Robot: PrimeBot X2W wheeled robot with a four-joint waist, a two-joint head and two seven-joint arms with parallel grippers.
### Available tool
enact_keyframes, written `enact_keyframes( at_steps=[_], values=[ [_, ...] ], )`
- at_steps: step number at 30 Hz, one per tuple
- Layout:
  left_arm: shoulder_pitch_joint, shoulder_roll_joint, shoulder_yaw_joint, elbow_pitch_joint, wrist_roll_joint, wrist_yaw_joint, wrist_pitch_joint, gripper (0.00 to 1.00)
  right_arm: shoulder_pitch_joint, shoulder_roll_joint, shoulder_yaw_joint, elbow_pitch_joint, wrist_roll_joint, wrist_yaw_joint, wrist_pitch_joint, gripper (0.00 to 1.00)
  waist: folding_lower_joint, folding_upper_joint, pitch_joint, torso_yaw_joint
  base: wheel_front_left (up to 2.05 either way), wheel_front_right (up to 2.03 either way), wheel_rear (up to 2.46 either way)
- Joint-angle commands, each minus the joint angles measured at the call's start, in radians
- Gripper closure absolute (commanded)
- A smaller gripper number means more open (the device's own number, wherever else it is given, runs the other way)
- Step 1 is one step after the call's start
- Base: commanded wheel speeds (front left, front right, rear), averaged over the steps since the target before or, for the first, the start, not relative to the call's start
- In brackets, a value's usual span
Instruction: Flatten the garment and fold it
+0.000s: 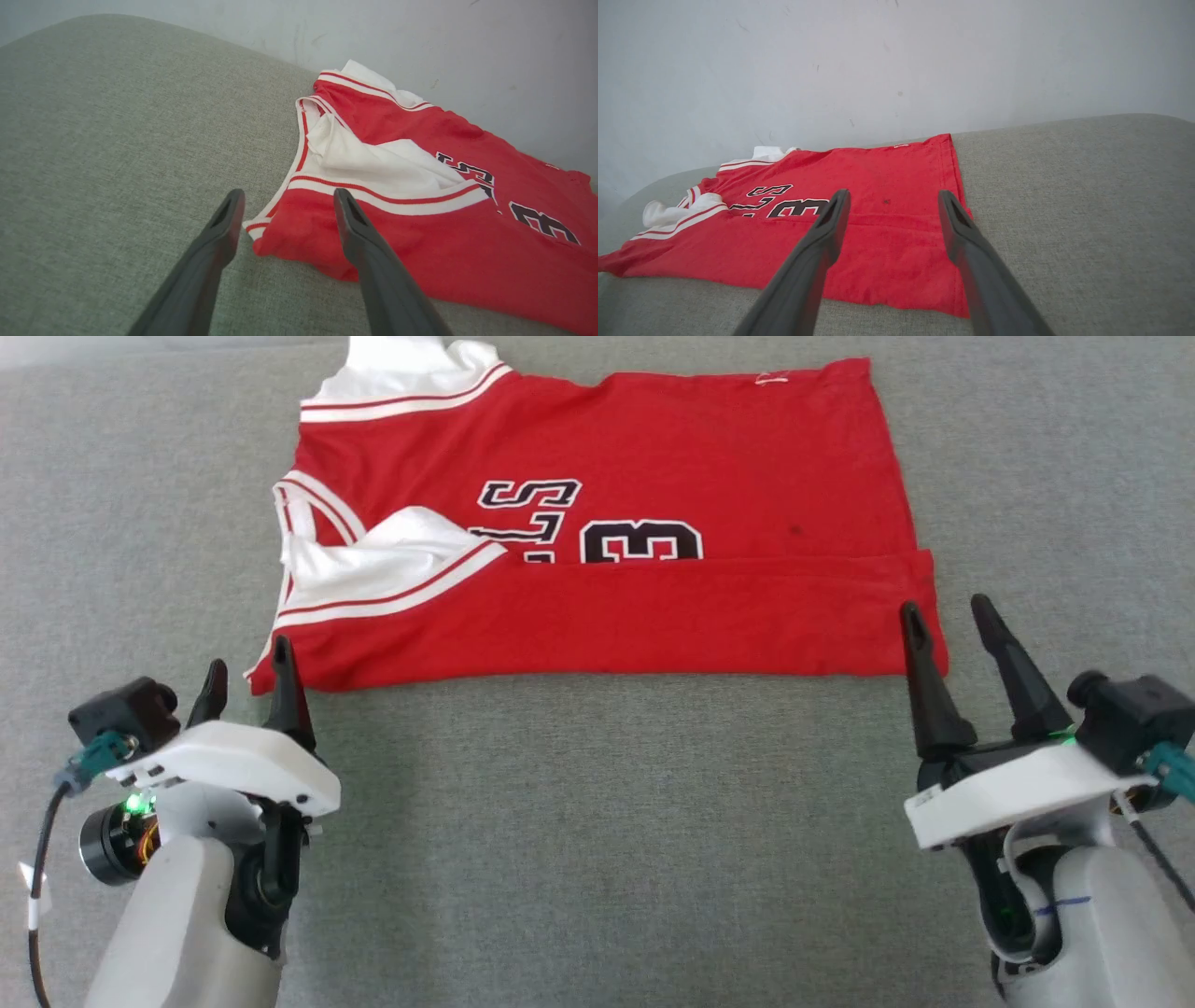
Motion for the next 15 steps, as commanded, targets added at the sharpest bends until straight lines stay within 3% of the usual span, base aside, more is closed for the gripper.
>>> enact_keyframes(
  at_steps=[1,7,13,14,15],
  values=[
    [0.005,-0.002,0.012,-0.014,-0.013,0.019,0.022,0.00,0.011,0.005,0.008,0.000,-0.002,-0.002,-0.027,0.00,0.0001,0.0000,0.003,-0.009,0.00,0.00,0.00],
    [-0.012,0.008,0.026,0.006,-0.042,0.113,0.177,0.00,0.018,0.012,0.034,-0.003,-0.031,-0.002,-0.090,0.00,0.0001,0.0000,0.017,-0.034,0.00,0.00,0.00],
    [-0.030,0.035,0.000,0.046,-0.048,0.144,0.306,0.00,0.010,0.013,0.045,-0.007,-0.046,-0.002,-0.089,0.00,0.0001,0.0000,0.025,-0.058,0.00,0.00,0.00],
    [-0.031,0.051,-0.018,0.052,-0.043,0.143,0.349,0.57,0.008,0.013,0.041,-0.010,-0.059,-0.002,-0.082,0.00,0.0001,0.0000,0.026,-0.063,0.00,0.00,0.00],
    [-0.031,0.051,-0.018,0.052,-0.043,0.143,0.349,0.57,0.008,0.013,0.041,-0.010,-0.059,-0.002,-0.082,0.00,0.0001,0.0000,0.026,-0.063,0.00,0.00,0.00]
  ],
)
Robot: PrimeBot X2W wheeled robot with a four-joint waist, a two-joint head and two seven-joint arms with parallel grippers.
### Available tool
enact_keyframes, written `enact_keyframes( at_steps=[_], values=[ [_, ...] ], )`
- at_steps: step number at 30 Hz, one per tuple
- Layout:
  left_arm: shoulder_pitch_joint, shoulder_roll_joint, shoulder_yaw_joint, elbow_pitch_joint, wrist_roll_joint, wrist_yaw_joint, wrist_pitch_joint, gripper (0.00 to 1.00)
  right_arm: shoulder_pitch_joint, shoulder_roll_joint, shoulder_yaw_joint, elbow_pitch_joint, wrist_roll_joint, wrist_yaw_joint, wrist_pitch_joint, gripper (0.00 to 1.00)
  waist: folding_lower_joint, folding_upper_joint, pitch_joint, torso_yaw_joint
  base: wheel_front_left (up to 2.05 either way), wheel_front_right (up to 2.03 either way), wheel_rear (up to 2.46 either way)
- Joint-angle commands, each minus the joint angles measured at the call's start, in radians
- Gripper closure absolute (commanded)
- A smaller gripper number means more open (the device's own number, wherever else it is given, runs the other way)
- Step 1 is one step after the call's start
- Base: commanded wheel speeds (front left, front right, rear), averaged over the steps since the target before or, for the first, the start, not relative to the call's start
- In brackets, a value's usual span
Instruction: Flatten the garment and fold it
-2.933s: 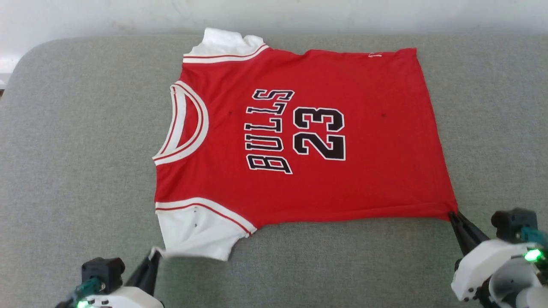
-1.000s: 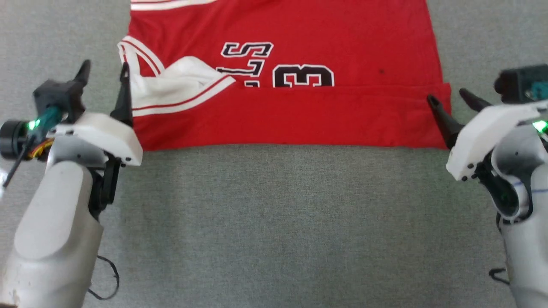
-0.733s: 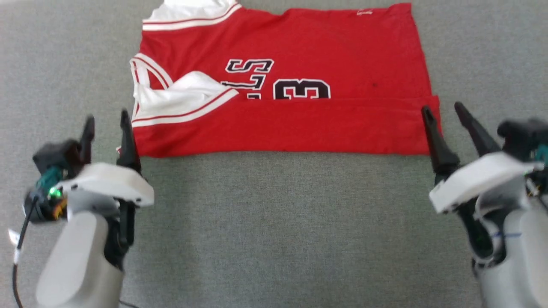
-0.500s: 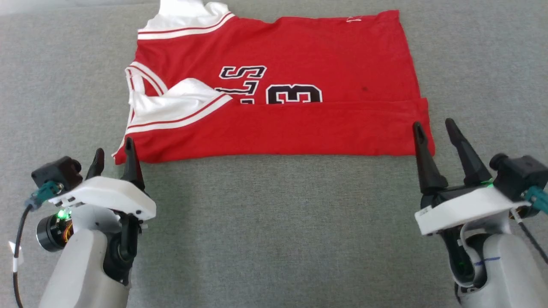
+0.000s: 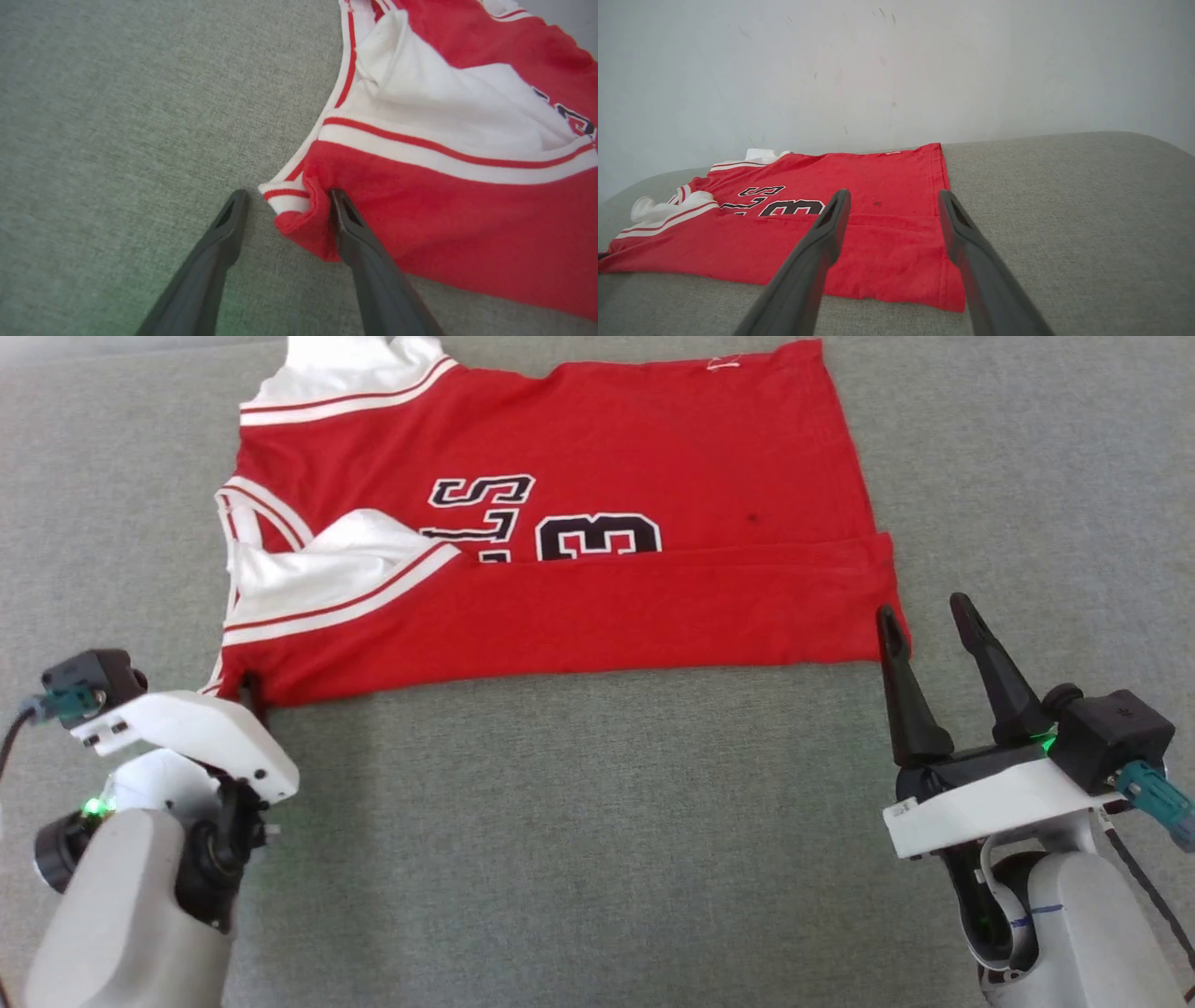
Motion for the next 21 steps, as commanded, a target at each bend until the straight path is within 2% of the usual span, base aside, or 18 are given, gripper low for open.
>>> enact_keyframes(
  at_steps=[1,4,9,13,21],
  values=[
    [0.016,-0.012,-0.023,0.026,0.002,-0.002,0.029,1.00,-0.004,0.003,-0.003,-0.004,-0.009,-0.002,0.003,0.00,0.0002,0.0000,0.002,-0.004,0.00,0.00,0.00],
    [0.025,0.006,-0.050,0.008,0.008,-0.017,0.069,1.00,-0.022,0.003,-0.021,-0.001,-0.040,-0.002,0.026,0.00,0.0002,0.0000,0.004,-0.003,0.00,0.00,0.00],
    [0.028,0.007,-0.067,-0.013,0.017,-0.025,0.065,1.00,-0.068,0.003,-0.075,0.044,-0.047,-0.002,0.128,0.00,0.0002,0.0000,0.006,0.010,0.00,0.00,0.00],
    [0.022,0.005,-0.081,-0.022,0.026,-0.036,0.052,1.00,-0.142,0.003,-0.114,0.115,-0.034,-0.002,0.326,0.00,0.0002,0.0000,0.010,0.027,0.00,0.00,0.00],
    [0.000,-0.012,-0.103,-0.022,0.030,-0.055,0.026,1.00,-0.256,0.003,-0.164,0.228,-0.091,-0.002,0.763,0.00,0.0002,0.0000,0.026,0.063,0.00,0.00,0.00]
  ],
)
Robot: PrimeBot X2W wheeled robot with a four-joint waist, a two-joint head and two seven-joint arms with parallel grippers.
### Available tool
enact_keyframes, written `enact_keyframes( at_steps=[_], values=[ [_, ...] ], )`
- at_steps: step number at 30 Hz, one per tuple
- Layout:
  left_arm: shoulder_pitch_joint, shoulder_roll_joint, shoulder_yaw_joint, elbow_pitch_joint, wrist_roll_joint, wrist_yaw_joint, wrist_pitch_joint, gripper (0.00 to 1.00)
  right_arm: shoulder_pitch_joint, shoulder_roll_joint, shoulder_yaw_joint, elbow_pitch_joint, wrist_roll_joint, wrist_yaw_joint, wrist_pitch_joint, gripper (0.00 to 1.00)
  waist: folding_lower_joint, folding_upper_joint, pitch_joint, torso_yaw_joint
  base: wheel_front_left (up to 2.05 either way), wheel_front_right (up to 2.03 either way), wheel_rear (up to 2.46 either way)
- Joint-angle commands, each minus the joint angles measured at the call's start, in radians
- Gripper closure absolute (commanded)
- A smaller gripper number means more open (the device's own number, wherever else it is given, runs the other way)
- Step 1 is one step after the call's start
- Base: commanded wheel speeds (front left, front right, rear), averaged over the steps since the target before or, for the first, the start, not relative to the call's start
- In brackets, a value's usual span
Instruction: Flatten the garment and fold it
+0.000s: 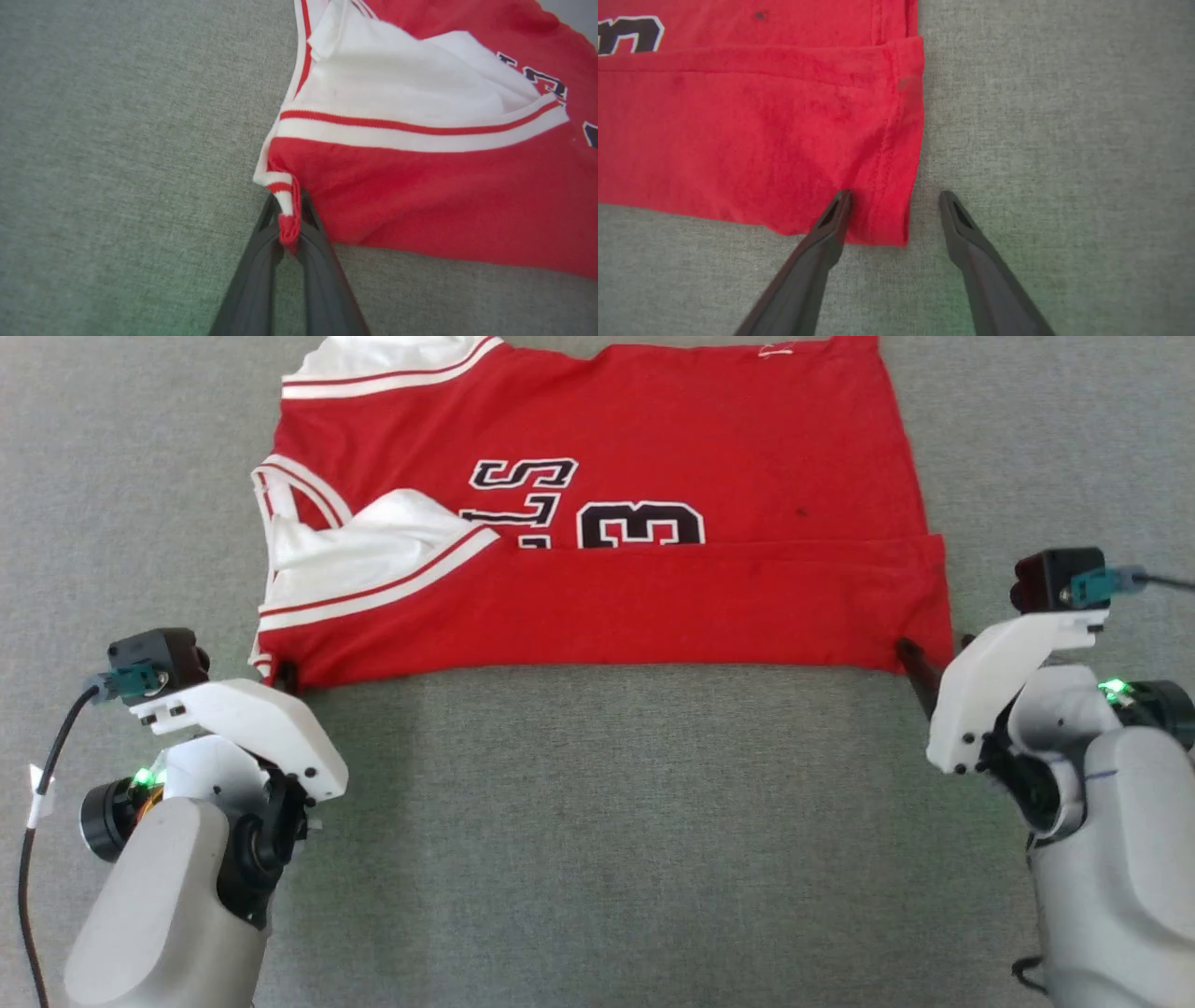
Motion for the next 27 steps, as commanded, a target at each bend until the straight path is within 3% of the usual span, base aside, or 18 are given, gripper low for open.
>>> enact_keyframes(
  at_steps=[1,3,4,5,6,7,10,18,22,27],
  values=[
    [0.017,-0.018,-0.019,0.019,0.003,-0.008,0.010,1.00,-0.012,0.002,-0.002,0.008,-0.002,-0.001,0.030,0.00,-0.0001,0.0000,0.008,0.009,0.00,0.00,0.00],
    [0.013,-0.021,-0.023,0.019,0.003,-0.013,0.004,1.00,-0.016,0.002,0.000,0.016,-0.003,-0.001,0.130,0.03,-0.0001,0.0000,0.014,0.016,0.00,0.00,0.00],
    [0.012,-0.021,-0.025,0.019,0.004,-0.016,0.000,1.00,-0.017,0.002,0.002,0.014,0.000,-0.001,0.172,0.50,-0.0001,0.0000,0.015,0.019,0.00,0.00,0.00],
    [0.010,-0.021,-0.027,0.019,0.005,-0.019,-0.004,1.00,-0.018,0.002,0.002,0.007,0.002,-0.001,0.203,0.66,-0.0001,0.0000,0.017,0.021,0.00,0.00,0.00],
    [0.008,-0.020,-0.029,0.018,0.009,-0.021,-0.011,1.00,-0.019,0.002,0.002,-0.004,0.001,-0.001,0.225,0.89,-0.0001,0.0000,0.019,0.022,0.00,0.00,0.00],
    [0.007,-0.018,-0.031,0.017,0.014,-0.024,-0.020,1.00,-0.018,0.002,0.001,-0.016,0.001,-0.001,0.241,1.00,-0.0001,0.0000,0.019,0.024,0.00,0.00,0.00],
    [-0.001,-0.016,-0.026,0.009,0.033,-0.031,-0.083,1.00,-0.013,0.002,-0.006,-0.069,-0.002,-0.001,0.224,1.00,-0.0001,0.0000,0.010,0.026,0.00,0.00,0.00],
    [0.062,-0.002,-0.014,-0.028,0.111,0.001,-0.277,1.00,0.074,0.002,-0.007,-0.192,0.000,-0.001,0.002,1.00,-0.0001,0.0000,-0.074,0.019,0.00,0.00,0.00],
    [0.146,0.019,-0.022,-0.091,0.134,0.034,-0.273,1.00,0.164,0.002,-0.019,-0.264,0.015,-0.001,-0.015,1.00,-0.0001,0.0000,-0.113,0.018,0.00,0.00,0.00],
    [0.270,0.041,-0.038,-0.183,0.138,0.085,-0.194,1.00,0.289,0.002,-0.049,-0.346,0.028,-0.001,0.036,1.00,-0.0001,0.0000,-0.131,0.019,0.00,0.00,0.00]
  ],
)
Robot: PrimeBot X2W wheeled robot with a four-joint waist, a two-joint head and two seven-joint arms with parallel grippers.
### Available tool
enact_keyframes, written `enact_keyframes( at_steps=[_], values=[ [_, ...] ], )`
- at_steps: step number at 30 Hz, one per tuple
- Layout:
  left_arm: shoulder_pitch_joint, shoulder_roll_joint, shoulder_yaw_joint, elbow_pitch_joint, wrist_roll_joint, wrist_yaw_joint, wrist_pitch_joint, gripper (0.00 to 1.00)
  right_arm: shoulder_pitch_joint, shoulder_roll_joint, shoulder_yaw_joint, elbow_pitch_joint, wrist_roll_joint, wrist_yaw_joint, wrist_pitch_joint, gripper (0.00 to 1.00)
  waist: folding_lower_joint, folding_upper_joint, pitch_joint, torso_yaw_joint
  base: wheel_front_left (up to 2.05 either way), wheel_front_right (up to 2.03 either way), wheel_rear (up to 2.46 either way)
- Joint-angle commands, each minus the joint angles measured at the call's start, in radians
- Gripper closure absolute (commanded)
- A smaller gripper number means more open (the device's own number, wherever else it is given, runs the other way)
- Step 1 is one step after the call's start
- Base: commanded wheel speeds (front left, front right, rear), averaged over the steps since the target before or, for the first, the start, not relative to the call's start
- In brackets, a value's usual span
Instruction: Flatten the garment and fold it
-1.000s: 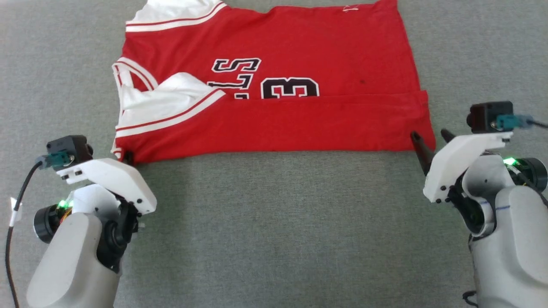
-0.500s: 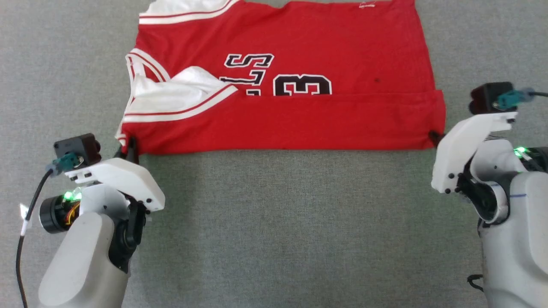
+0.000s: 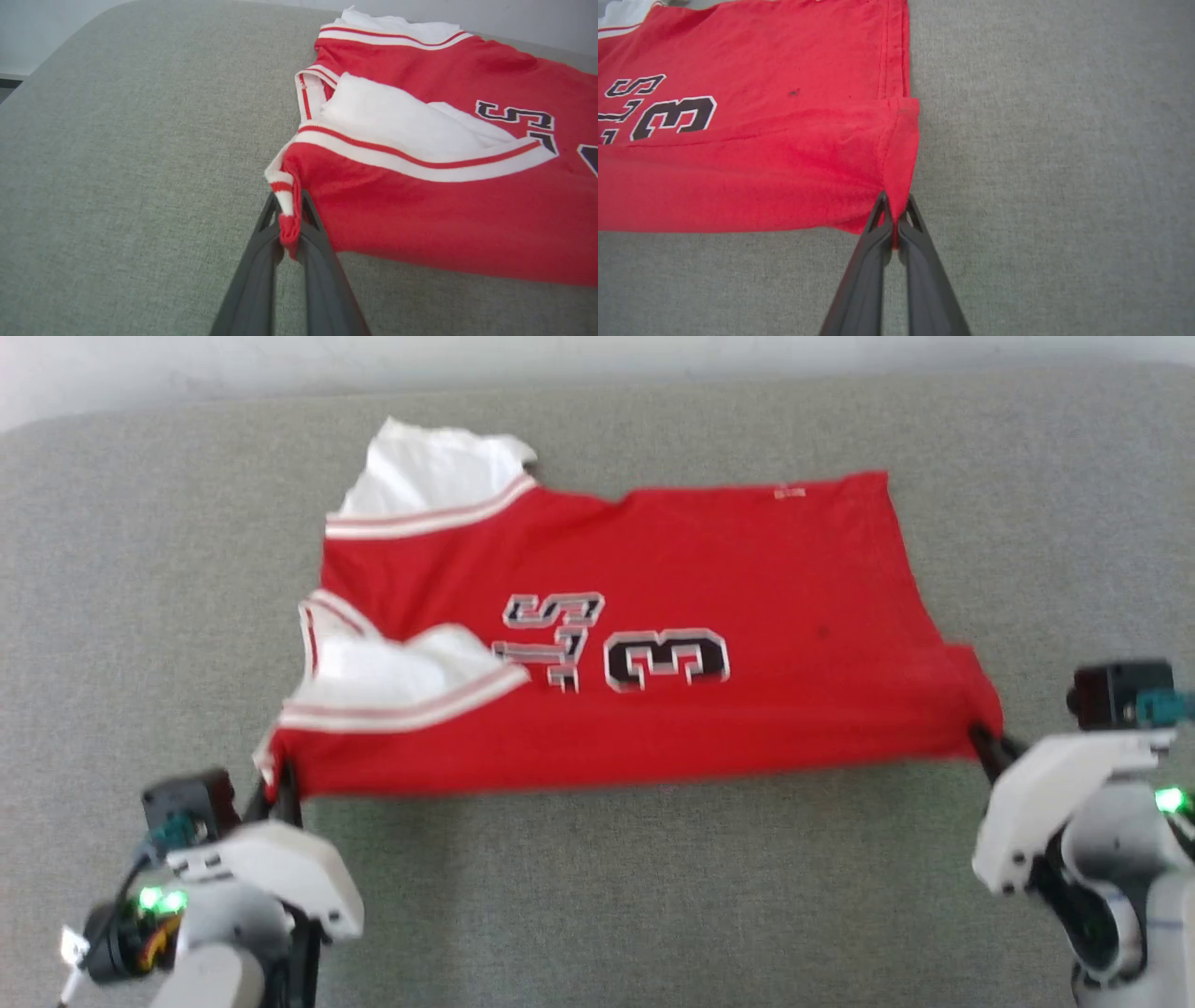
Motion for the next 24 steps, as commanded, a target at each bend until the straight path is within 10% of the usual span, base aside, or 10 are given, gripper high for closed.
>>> enact_keyframes(
  at_steps=[1,15,16,18,19,24],
  values=[
    [0.028,0.007,0.001,-0.013,-0.005,0.014,0.015,1.00,0.029,-0.002,-0.010,-0.012,0.008,-0.001,0.012,1.00,0.0002,0.0000,-0.006,0.001,0.00,0.00,0.00],
    [0.037,-0.009,-0.051,0.103,-0.054,-0.068,0.042,1.00,0.092,-0.002,0.012,0.158,0.022,-0.001,-0.045,1.00,0.0002,0.0000,0.035,0.012,0.00,0.00,0.00],
    [0.034,-0.013,-0.048,0.114,-0.058,-0.070,0.033,0.82,0.089,-0.002,0.010,0.169,0.036,-0.001,-0.060,1.00,0.0002,0.0000,0.034,0.012,0.00,0.00,0.00],
    [0.032,-0.020,-0.048,0.141,-0.062,-0.077,0.018,0.04,0.085,-0.002,0.011,0.184,0.048,-0.001,-0.091,0.56,0.0002,0.0000,0.025,0.011,0.00,0.00,0.00],
    [0.033,-0.022,-0.046,0.150,-0.065,-0.079,0.010,0.00,0.087,-0.002,0.014,0.188,0.049,-0.001,-0.104,0.06,0.0002,0.0000,0.017,0.010,0.00,0.00,0.00],
    [0.053,-0.029,-0.021,0.138,-0.073,-0.109,-0.104,0.00,0.107,-0.002,0.013,0.179,0.098,-0.001,-0.223,0.00,0.0002,0.0000,-0.035,-0.002,0.00,0.00,0.00]
  ],
)
